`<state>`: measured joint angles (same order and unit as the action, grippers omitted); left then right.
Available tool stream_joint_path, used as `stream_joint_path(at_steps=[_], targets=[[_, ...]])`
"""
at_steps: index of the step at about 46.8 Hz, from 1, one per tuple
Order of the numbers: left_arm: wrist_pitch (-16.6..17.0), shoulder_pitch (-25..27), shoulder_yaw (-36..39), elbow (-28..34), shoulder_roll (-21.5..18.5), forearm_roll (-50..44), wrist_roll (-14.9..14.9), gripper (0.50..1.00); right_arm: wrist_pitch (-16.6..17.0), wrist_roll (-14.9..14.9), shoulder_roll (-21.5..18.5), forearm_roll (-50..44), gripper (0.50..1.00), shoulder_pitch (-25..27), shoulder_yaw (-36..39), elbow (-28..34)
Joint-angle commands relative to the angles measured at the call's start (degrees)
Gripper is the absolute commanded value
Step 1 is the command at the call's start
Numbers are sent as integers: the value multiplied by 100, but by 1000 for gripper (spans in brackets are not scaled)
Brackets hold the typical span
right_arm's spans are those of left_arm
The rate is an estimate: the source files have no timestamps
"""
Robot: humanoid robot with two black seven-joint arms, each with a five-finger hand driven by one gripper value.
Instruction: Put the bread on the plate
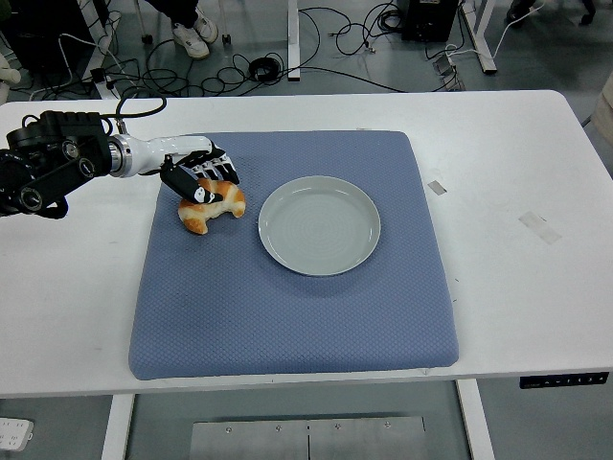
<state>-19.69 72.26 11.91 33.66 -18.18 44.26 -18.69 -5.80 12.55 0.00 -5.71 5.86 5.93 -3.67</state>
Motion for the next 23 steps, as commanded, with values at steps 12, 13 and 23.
stream_joint_path(at_steps=[12,13,23], targets=[[-26,191,-400,0,25,-5,6,631,0,2,0,0,1000,2,4,7],[-35,227,-409,18,34,-5,6,631,0,2,0,0,1000,2,4,-2],[-79,385,-497,18,376,-5,6,633,0,2,0,0,1000,2,-5,6]])
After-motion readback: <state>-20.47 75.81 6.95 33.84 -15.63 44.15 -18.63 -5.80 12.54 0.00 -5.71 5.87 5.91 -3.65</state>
